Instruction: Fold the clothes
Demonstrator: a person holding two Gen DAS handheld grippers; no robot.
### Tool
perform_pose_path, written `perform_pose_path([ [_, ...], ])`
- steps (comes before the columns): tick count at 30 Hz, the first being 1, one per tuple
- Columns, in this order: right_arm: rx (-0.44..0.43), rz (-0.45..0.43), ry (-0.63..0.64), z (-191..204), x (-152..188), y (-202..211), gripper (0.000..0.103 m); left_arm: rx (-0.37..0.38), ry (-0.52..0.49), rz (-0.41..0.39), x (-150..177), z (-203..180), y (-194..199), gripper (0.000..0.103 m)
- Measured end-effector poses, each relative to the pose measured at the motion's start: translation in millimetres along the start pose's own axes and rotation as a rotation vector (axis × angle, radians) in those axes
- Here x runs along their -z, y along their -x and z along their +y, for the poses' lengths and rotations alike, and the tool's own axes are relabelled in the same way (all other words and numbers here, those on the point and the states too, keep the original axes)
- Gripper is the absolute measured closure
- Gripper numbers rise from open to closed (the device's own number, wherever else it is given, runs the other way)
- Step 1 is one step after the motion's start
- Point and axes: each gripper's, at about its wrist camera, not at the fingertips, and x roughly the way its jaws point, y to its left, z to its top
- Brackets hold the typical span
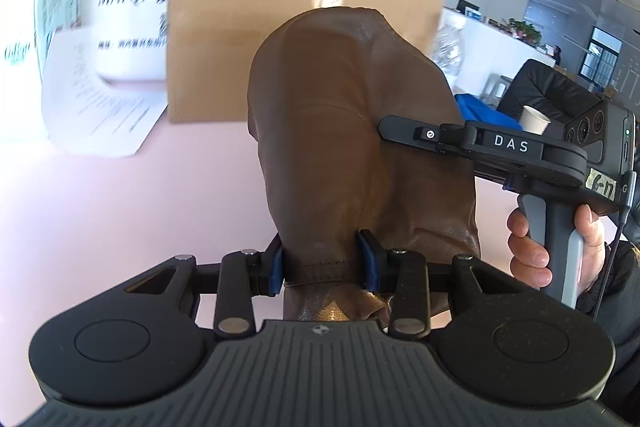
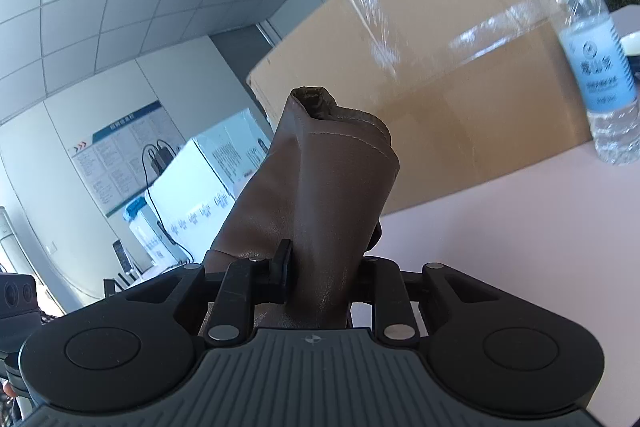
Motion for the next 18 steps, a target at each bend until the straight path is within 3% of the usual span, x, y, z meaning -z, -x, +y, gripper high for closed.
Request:
perform_pose_path([
  [10,0.019,-0.175,-0.007,3,-19,89,0.084,0.015,-0.148,-0.075,-21,-64,17,0.069],
  [18,0.134,-0.306,-0.023,-7,-17,185,0.084,0.125,-0.296,-0.074,-35,-134,6,0.068],
])
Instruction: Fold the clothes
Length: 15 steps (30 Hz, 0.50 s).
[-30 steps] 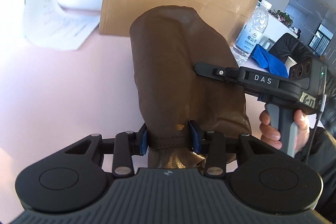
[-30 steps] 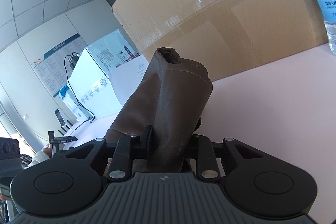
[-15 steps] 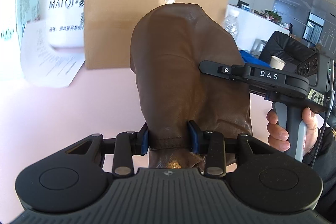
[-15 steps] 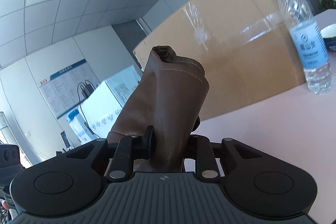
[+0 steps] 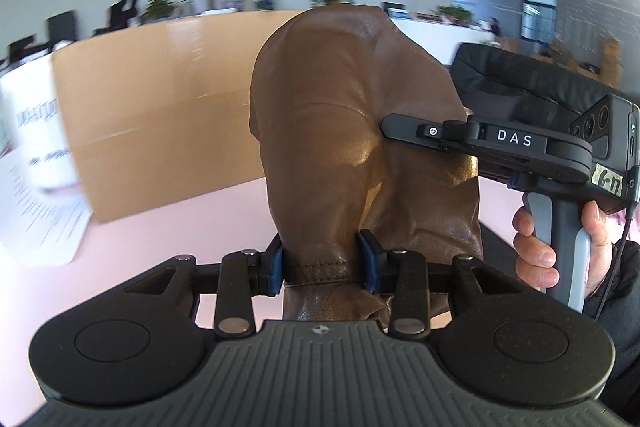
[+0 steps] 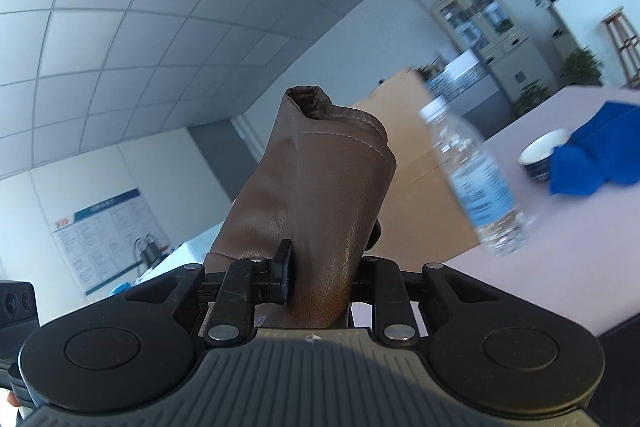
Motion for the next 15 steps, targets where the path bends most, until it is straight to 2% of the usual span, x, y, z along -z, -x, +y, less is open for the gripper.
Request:
perform_pose_path([
  [5,0.103,-0.083,0.004,-21,-13,77,0.084,0.082,-0.072,0.014,-14,-37,-17,0.068],
  [15,0.294,-0.210,-0.016,-56,-19,200,0.084,0.242,-0.224,0.040,-34,-121,-61,0.068],
])
